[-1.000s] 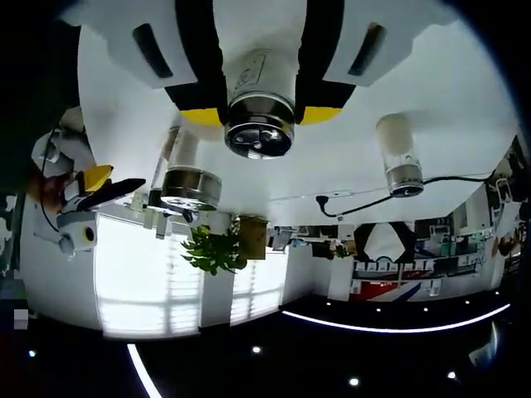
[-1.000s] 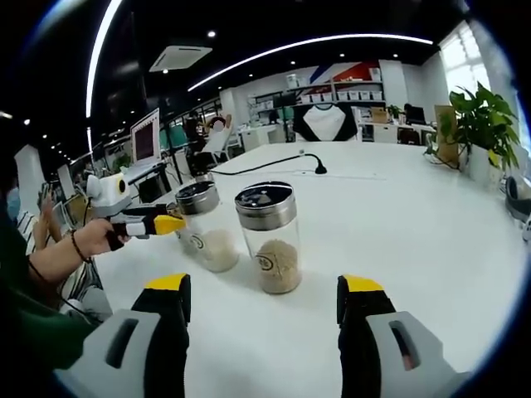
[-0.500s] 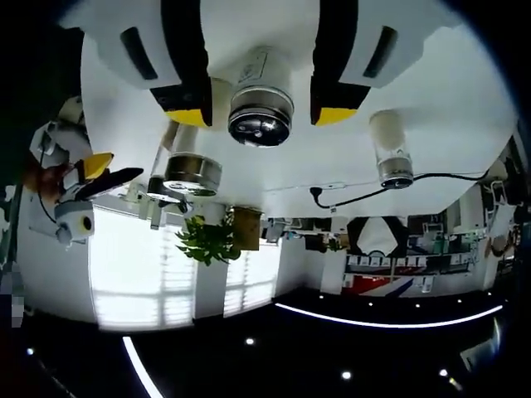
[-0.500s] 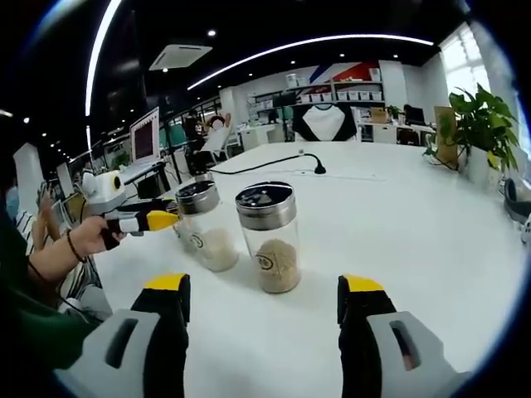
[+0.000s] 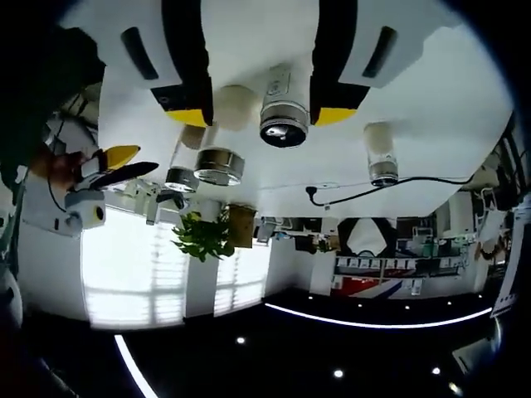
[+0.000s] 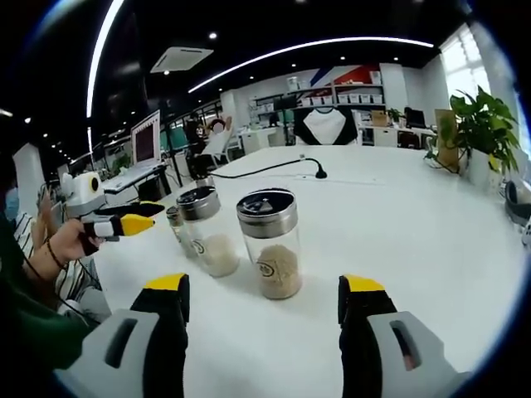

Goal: Rotate the seasoning bottle until the label or dispensing opening points toward the visible target arrow and the bottle remains upright within the marked orientation range

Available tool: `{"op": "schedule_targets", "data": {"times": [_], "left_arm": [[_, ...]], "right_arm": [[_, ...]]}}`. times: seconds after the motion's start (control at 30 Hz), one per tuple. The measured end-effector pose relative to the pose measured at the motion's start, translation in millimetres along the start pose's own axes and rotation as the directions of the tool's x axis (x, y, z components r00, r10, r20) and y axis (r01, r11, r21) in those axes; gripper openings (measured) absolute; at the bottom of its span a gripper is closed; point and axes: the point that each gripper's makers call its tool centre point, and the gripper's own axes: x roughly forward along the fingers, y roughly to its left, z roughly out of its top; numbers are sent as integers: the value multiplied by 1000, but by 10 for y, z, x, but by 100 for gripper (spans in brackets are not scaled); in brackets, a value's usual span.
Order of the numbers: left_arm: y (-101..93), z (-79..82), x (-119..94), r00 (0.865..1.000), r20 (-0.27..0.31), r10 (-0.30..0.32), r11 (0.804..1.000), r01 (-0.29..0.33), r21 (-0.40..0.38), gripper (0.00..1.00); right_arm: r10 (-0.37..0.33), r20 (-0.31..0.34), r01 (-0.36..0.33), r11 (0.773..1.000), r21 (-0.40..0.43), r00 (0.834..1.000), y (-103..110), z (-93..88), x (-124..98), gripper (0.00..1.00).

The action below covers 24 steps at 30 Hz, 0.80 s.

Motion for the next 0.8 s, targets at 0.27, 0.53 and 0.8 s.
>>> {"op": "schedule_targets", "data": {"times": [0.27,0.53,0.8], "left_arm": [[-121,112,-160,999,35,19,1000,-18,-15,50],[-68,136,-237,996,21,87,995,-88,36,50],[12,216,-254,994,35,102,994,-103,20,49]], "right_arm": [[-22,-5,22,999,26,1000,-46,-9,9,74],[-37,14,37,999,3,999,-63,59,-13,75],[-3,24,4,1000,-31,1000,55,101,-1,77]]}}
